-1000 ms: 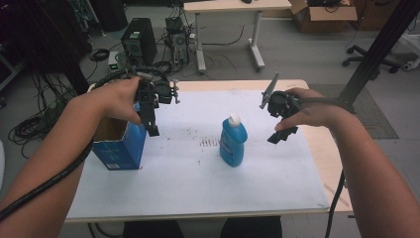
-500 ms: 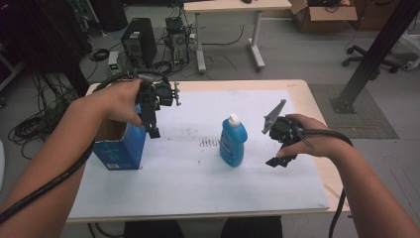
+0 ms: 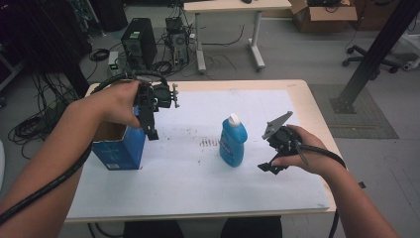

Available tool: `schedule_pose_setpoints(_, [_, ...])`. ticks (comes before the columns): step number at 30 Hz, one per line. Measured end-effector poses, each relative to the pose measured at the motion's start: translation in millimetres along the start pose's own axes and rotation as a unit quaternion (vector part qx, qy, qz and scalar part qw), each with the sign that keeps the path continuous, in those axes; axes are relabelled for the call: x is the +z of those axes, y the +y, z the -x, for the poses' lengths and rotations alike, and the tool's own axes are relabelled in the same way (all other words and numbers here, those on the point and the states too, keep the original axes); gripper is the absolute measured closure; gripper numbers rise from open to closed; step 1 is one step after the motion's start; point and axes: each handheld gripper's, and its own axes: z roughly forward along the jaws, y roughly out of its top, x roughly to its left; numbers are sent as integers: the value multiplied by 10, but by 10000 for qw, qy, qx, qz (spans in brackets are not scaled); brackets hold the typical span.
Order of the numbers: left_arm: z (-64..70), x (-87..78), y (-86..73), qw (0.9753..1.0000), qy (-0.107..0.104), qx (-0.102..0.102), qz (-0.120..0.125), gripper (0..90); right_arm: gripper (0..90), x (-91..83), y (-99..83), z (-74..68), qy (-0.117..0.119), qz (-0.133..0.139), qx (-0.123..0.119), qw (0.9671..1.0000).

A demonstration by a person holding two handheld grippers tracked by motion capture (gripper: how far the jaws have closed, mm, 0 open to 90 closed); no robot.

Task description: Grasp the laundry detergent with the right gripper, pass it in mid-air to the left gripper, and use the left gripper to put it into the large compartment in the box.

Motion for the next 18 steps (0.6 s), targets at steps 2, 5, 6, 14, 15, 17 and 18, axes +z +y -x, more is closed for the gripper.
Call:
schedule_pose_setpoints(2, [9,6,-3,10000,3,-21,31,4,32,19,-33,-22,-30,163,89,9998])
schedule_pose_setpoints(5, [12,3,7,10000,-1,9,12,4,30,44,-82,-64,-138,419,242,9987])
schedule_pose_setpoints(6, [12,3,7,10000,-1,9,12,3,31,52,-98,-76,-150,529,290,9981])
schedule_pose_setpoints(14, [17,4,51,10000,-4,48,20,3,25,158,-198,-177,-308,1158,590,9910])
schedule_pose_setpoints(15, [19,8,55,10000,-1,53,49,3,22,195,-215,-200,-364,1297,657,9887])
schedule_pose_setpoints(17, [22,8,66,10000,-18,51,34,4,19,238,-224,-220,-410,1408,727,9865])
schedule_pose_setpoints(18, [23,5,70,10000,-10,64,22,4,23,259,-227,-228,-433,1445,744,9858])
